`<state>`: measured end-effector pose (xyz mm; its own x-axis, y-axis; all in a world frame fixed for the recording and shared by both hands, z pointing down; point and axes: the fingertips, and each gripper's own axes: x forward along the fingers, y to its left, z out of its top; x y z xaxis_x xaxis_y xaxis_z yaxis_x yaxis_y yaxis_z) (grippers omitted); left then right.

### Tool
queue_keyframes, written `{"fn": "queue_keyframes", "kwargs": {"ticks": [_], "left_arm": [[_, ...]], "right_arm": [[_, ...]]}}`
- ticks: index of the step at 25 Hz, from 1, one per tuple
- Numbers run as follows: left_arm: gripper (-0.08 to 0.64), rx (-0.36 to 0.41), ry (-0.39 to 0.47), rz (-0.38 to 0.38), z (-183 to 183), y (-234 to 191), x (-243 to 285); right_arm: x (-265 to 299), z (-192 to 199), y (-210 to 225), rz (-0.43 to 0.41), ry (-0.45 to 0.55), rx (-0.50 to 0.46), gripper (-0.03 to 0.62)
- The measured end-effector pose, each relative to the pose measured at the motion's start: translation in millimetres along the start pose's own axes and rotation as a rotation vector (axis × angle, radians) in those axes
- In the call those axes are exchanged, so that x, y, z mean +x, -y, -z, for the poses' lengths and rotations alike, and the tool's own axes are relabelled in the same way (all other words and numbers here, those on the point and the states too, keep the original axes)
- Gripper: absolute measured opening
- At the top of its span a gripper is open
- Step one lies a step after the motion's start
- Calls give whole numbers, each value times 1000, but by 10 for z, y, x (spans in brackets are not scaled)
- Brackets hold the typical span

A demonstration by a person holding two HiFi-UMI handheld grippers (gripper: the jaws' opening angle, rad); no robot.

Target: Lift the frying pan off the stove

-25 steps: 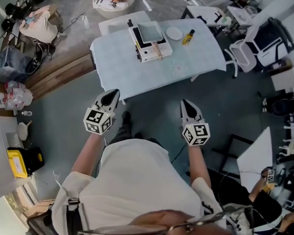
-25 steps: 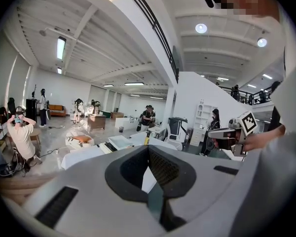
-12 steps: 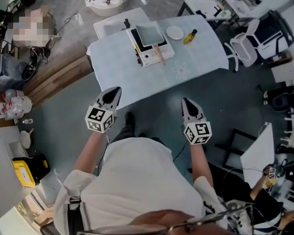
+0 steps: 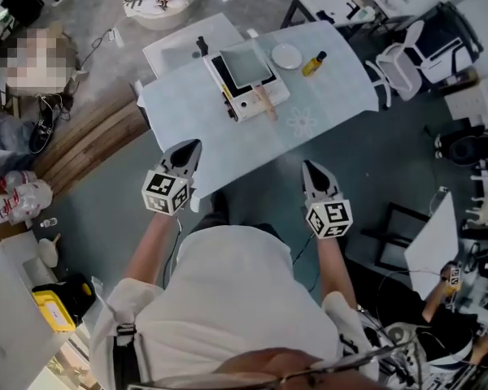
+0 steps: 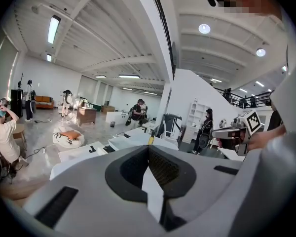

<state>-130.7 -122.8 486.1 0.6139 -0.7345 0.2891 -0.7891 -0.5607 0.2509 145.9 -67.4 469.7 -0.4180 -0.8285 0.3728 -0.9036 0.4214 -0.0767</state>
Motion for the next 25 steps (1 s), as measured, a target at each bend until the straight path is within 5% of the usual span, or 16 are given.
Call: {"fn": "queue_keyframes", "kwargs": {"ticks": [14, 25], "left_arm": [[31, 10, -15, 40, -170, -525, 343], [31, -11, -27, 21, -148, -446, 606]], "right_arm": [[361, -105, 47, 48, -31, 3, 31], [649, -163, 293, -14, -36, -8, 31]]}}
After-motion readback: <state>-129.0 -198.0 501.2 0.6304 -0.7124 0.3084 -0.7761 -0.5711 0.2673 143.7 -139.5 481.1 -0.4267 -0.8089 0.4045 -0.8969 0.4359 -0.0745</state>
